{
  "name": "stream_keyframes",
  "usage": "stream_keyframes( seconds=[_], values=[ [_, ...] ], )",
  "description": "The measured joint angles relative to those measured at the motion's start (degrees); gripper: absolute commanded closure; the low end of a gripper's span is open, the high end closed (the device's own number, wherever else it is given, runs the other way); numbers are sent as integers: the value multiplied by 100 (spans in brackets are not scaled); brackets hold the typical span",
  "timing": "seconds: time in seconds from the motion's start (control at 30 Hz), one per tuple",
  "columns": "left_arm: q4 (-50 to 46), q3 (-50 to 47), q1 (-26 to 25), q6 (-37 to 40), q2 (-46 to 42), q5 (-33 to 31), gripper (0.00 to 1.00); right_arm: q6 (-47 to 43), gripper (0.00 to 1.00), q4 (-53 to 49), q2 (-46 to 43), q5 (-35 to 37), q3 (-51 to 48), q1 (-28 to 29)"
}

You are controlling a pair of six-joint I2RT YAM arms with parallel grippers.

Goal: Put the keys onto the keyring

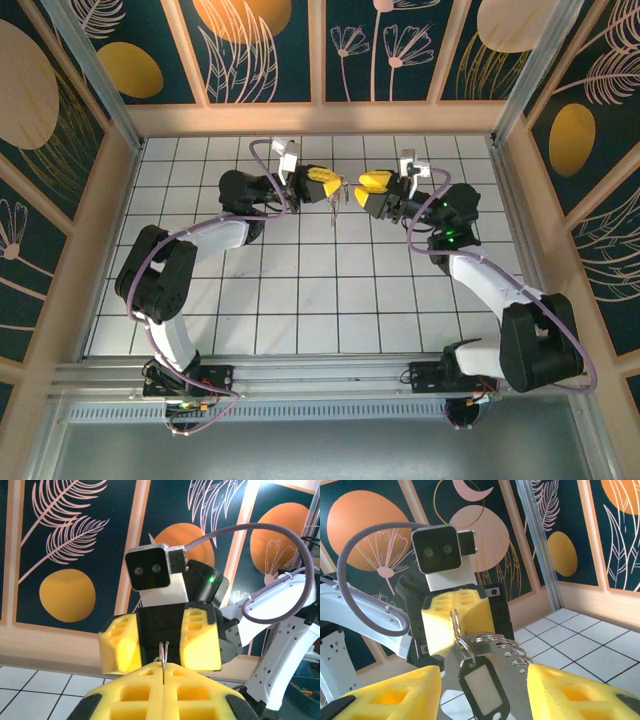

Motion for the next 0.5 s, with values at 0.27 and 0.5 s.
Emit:
stream_keyframes(
  seconds=[0.27,0.5],
  values=[
    [210,0,0,-208,2,0,100,28,52,170,157,-66,66,175],
    [254,2,0,-282,2,0,100,26,55,212,308,-120,208,258]
  ],
)
